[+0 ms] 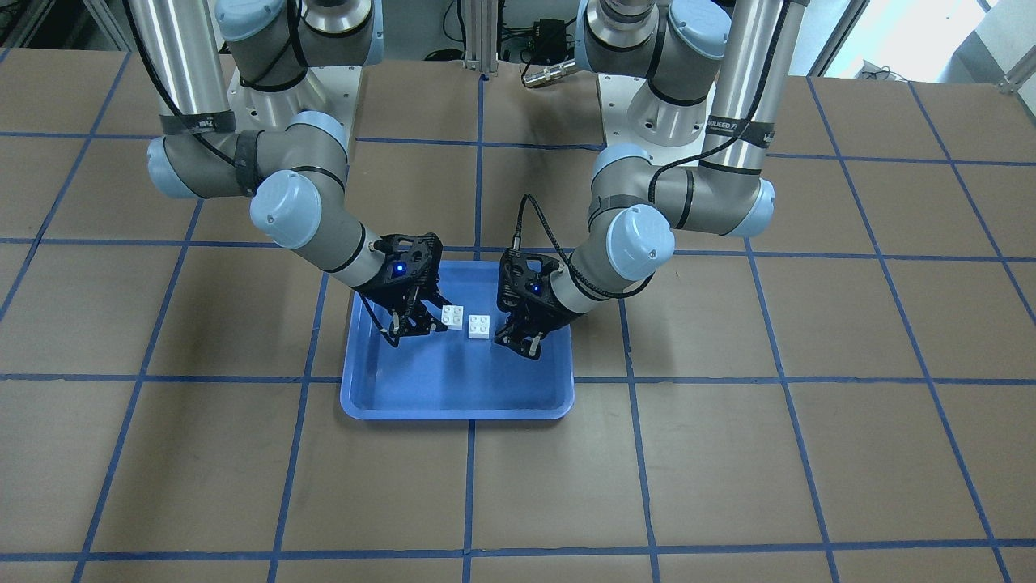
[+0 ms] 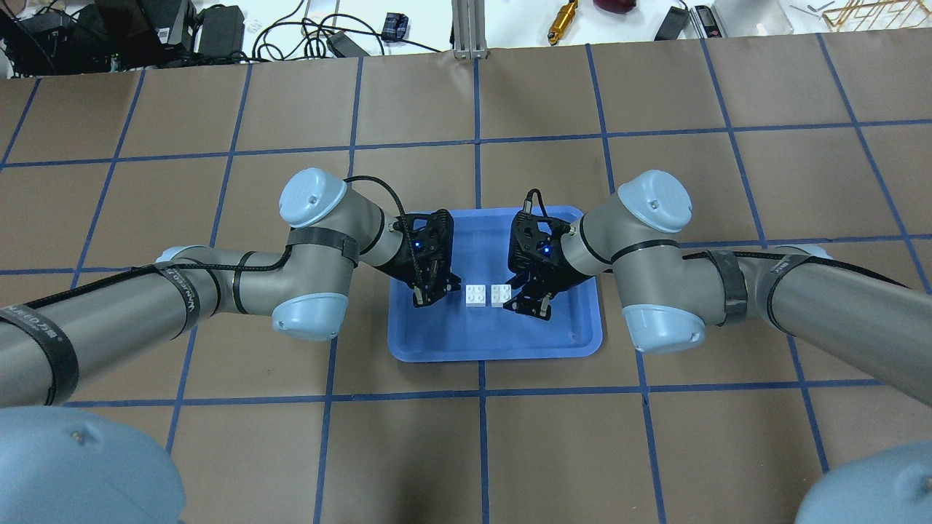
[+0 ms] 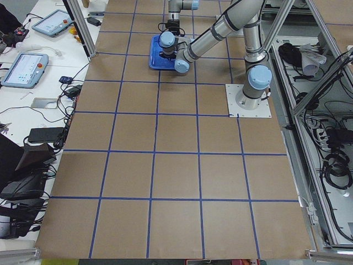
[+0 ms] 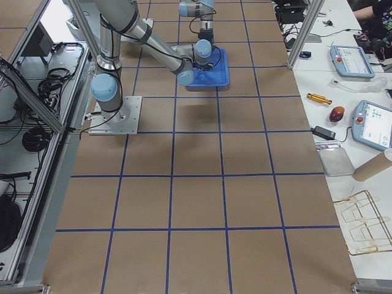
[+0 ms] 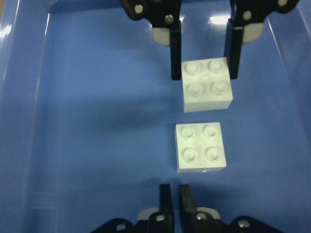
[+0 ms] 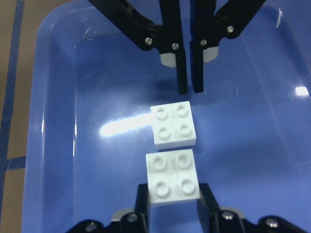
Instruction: Assemble white blocks and place on blue tray
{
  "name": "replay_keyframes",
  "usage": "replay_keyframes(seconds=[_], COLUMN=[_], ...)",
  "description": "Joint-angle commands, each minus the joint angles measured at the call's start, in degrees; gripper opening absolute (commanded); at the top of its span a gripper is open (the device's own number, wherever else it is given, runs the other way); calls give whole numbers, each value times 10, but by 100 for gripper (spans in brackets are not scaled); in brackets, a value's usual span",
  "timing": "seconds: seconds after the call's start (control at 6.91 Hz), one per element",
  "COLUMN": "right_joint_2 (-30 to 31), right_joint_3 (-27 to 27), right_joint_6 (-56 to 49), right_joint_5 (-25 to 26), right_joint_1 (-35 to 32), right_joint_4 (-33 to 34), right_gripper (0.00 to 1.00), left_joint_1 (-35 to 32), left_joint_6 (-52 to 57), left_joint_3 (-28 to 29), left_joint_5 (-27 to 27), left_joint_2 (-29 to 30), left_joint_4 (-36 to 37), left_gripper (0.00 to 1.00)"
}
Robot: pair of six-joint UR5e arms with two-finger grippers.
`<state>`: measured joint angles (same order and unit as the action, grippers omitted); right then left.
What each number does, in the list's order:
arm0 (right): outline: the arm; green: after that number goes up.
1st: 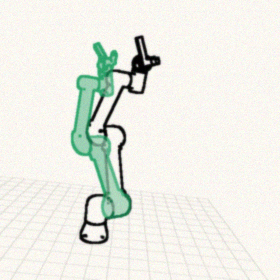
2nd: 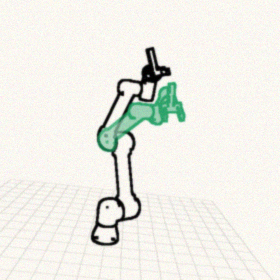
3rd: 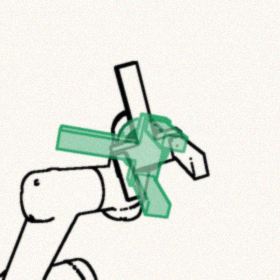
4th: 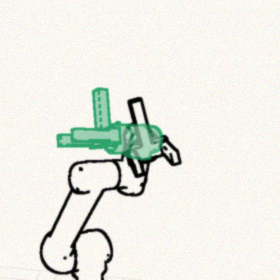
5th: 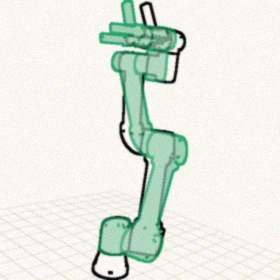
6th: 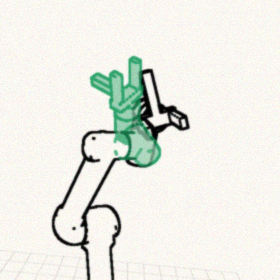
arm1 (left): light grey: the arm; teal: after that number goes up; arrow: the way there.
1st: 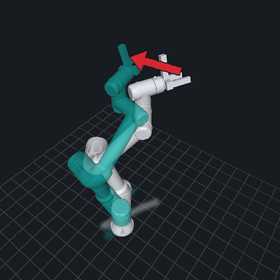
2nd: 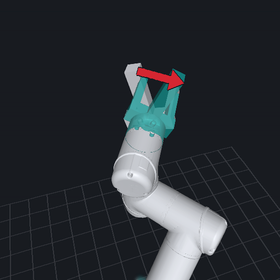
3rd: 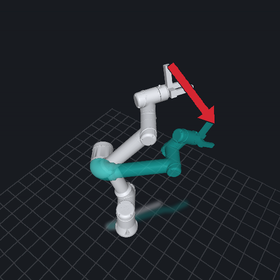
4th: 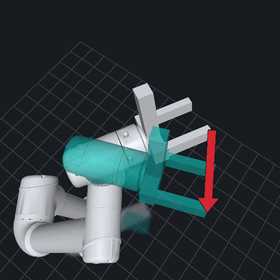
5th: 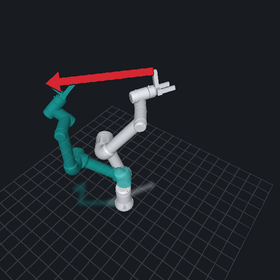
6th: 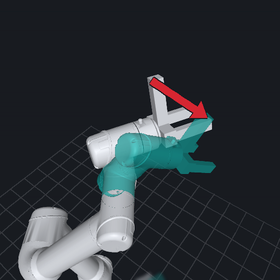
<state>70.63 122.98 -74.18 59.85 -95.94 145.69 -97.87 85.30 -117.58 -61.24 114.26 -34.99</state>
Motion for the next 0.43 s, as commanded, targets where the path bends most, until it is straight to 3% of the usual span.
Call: replay_keyframes(seconds=[0.0,0.29], right_joint_2=[-4,-15], right_joint_3=[0,1], right_joint_6=[1,3], right_joint_5=[3,-1], right_joint_1=[0,-1], right_joint_4=[0,12], right_gripper=[0,0], left_joint_1=[0,-1], left_joint_6=[0,-4], left_joint_3=[-3,-4], left_joint_5=[1,1], left_joint_2=[0,-1], left_joint_4=[0,0], left_gripper=[19,19])
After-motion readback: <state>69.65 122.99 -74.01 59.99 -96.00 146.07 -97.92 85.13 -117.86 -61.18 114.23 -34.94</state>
